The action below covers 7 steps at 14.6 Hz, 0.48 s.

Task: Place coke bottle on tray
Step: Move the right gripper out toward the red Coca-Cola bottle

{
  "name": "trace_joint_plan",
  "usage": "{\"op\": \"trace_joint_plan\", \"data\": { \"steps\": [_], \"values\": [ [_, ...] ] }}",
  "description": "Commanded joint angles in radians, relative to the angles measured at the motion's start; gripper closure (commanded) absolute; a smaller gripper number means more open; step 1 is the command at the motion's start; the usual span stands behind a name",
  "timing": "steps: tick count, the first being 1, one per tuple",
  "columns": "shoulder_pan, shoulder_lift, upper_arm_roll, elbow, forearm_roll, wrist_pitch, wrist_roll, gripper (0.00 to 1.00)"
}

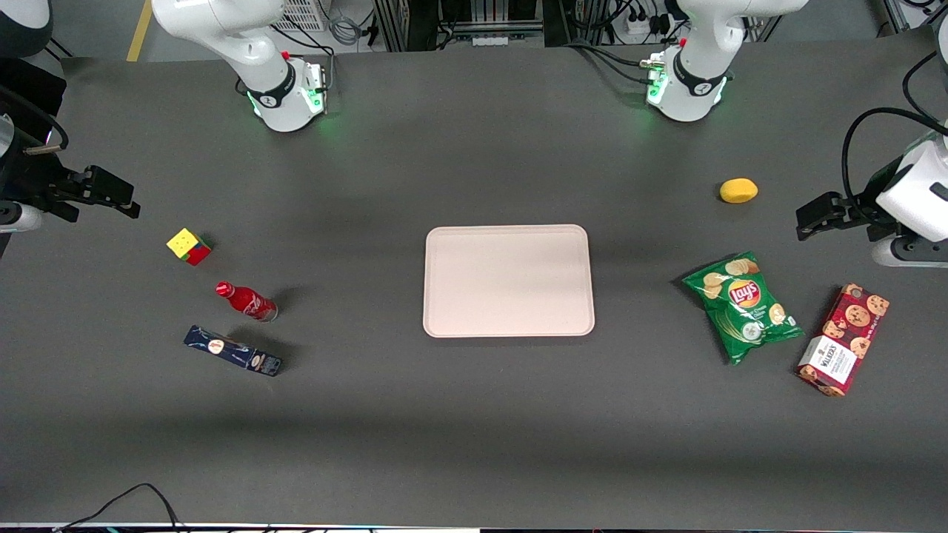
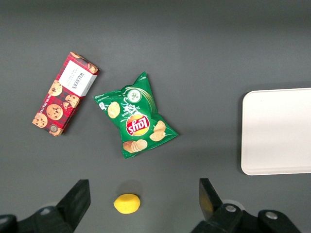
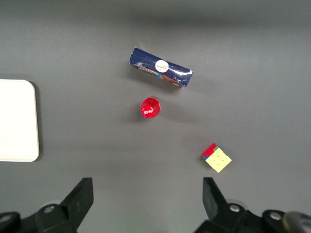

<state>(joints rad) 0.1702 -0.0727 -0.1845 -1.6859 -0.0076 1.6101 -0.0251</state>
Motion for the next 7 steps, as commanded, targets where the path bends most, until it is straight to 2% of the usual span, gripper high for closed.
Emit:
{"op": "trace_joint_plan", "data": {
  "steps": [1, 7],
  "values": [
    [0.009, 0.013, -0.004, 0.031, -0.005, -0.019, 0.027, 0.0],
    [0.009, 0.034, 0.0, 0.009, -0.005, -0.007, 0.037, 0.0]
  ]
}}
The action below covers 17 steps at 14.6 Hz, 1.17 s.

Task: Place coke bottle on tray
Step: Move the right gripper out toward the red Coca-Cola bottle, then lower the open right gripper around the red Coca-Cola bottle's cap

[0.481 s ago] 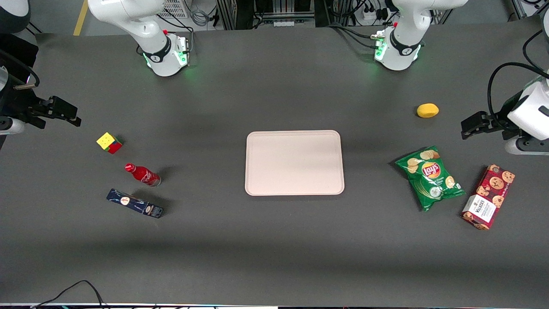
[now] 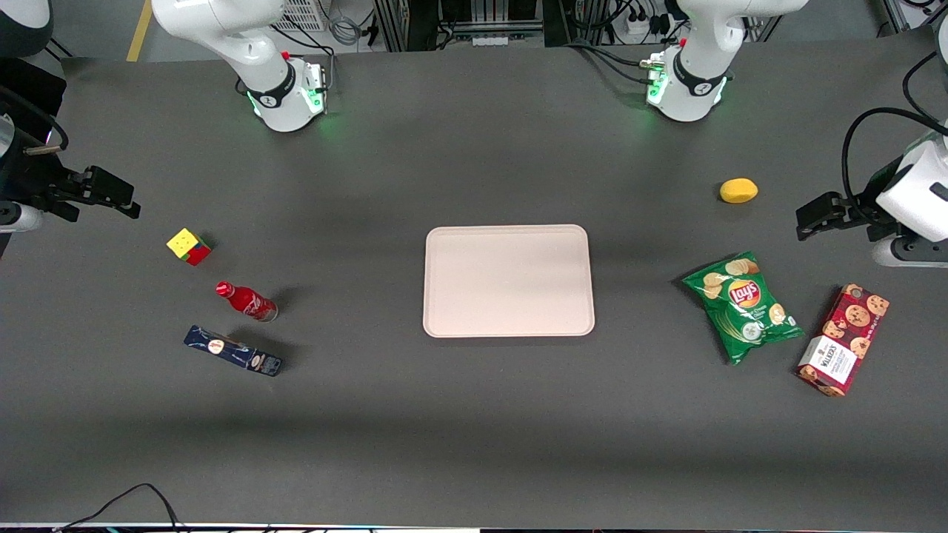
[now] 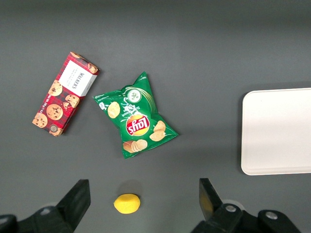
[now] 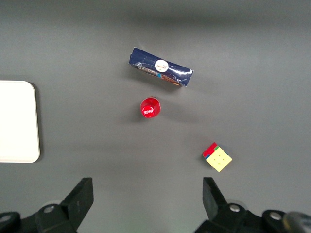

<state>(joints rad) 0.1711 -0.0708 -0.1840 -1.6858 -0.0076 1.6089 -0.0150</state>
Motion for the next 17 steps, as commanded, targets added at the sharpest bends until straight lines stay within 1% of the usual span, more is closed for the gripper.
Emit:
{"op": "trace_joint_plan", "data": {
  "steps": [1, 5, 8, 11, 13, 17],
  "values": [
    [0.01, 0.036, 0.0, -0.011, -0.005, 0.009, 0.026, 0.0],
    [0.011, 0.02, 0.003, -0.176, -0.006, 0.172, 0.024, 0.0],
    [0.01, 0.017, 0.003, -0.323, -0.006, 0.342, 0.021, 0.0],
    [0.01, 0.025, 0.003, -0.431, -0.008, 0.483, 0.018, 0.0],
    [0.01, 0.052, 0.005, -0.465, -0.009, 0.564, 0.018, 0.0],
    [0.013, 0.16, 0.009, -0.463, -0.012, 0.676, 0.012, 0.0]
  ]
}}
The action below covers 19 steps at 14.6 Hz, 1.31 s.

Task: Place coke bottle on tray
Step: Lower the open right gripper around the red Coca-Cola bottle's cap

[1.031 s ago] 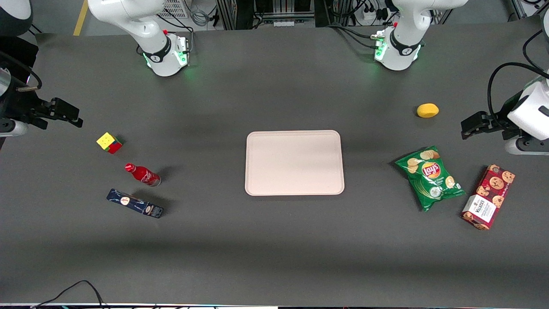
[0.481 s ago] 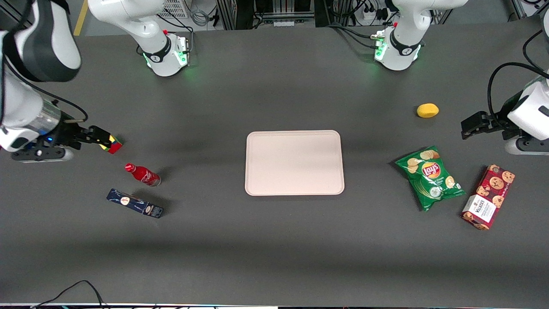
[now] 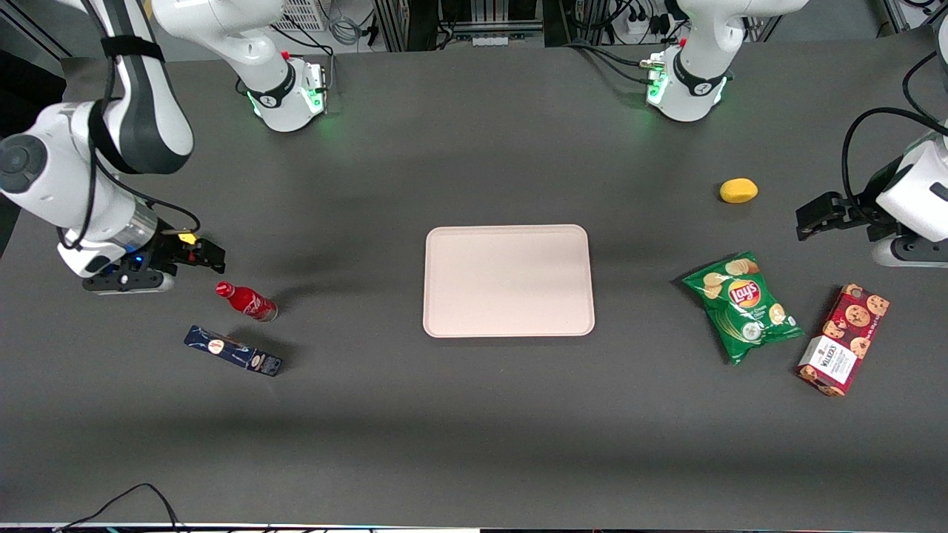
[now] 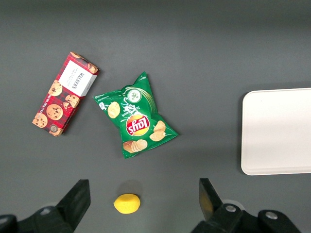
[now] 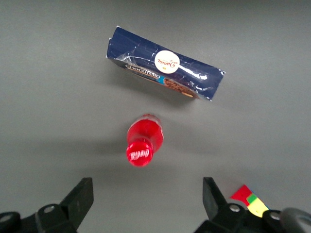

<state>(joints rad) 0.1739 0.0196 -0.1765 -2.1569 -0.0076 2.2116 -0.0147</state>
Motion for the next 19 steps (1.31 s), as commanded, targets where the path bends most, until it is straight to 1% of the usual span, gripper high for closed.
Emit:
{"op": "trace_joint_plan", "data": {
  "steps": [1, 10, 12, 15, 19],
  "values": [
    [0.01, 0.086, 0.003, 0.008, -0.012, 0.091, 0.012, 0.0],
    [0.01, 0.134, 0.006, 0.002, -0.011, 0.131, 0.009, 0.0],
    [0.01, 0.141, 0.008, -0.007, -0.012, 0.154, 0.005, 0.04],
    [0.01, 0.14, 0.009, -0.017, -0.011, 0.158, 0.005, 0.14],
    [0.01, 0.137, 0.009, -0.018, -0.011, 0.157, -0.002, 0.18]
  ]
}}
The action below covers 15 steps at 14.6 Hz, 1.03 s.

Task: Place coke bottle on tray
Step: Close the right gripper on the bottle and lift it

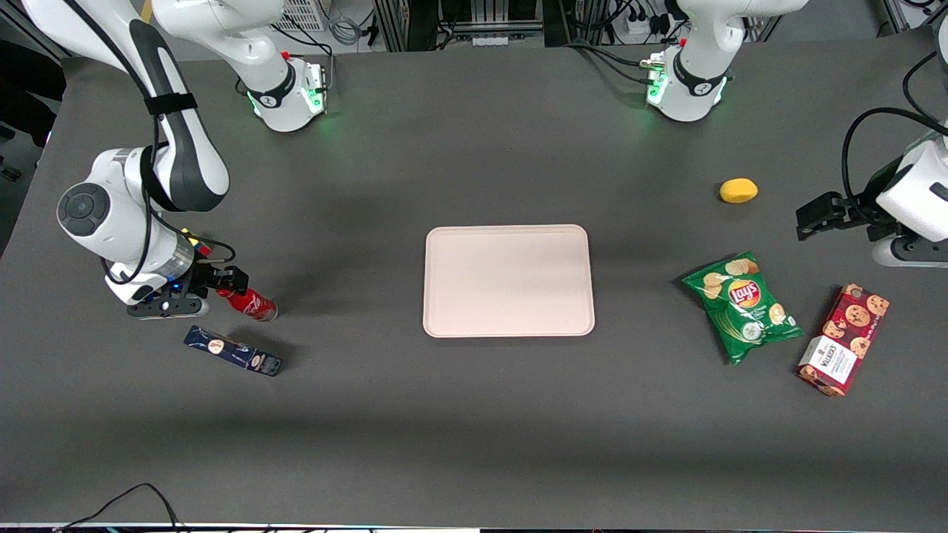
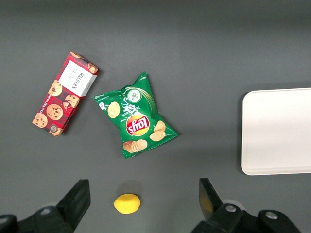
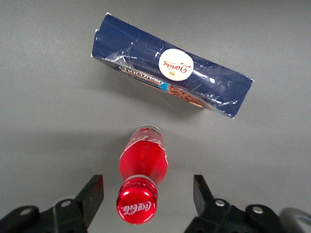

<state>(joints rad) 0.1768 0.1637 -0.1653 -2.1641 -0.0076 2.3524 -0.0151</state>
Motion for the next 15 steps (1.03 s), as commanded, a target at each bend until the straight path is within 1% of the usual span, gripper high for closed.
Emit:
{"op": "trace_joint_plan", "data": {
  "steps": [1, 5, 6, 9, 10, 11, 15],
  "values": [
    [0.007, -0.01, -0.002, -0.011, -0.011, 0.013, -0.002, 0.2],
    [0.007, -0.018, -0.002, -0.019, -0.011, 0.005, -0.002, 0.39],
    [0.007, -0.021, -0.002, -0.02, -0.009, 0.005, -0.002, 0.43],
    [0.007, -0.023, 0.0, -0.022, -0.006, -0.001, 0.0, 0.48],
    [0.007, -0.024, 0.0, -0.022, -0.006, -0.002, 0.0, 0.52],
    [0.007, -0.024, 0.0, -0.022, -0.006, -0.002, 0.0, 0.57],
    [0.007, -0.026, 0.018, -0.02, -0.005, -0.01, 0.001, 0.84]
  ]
}}
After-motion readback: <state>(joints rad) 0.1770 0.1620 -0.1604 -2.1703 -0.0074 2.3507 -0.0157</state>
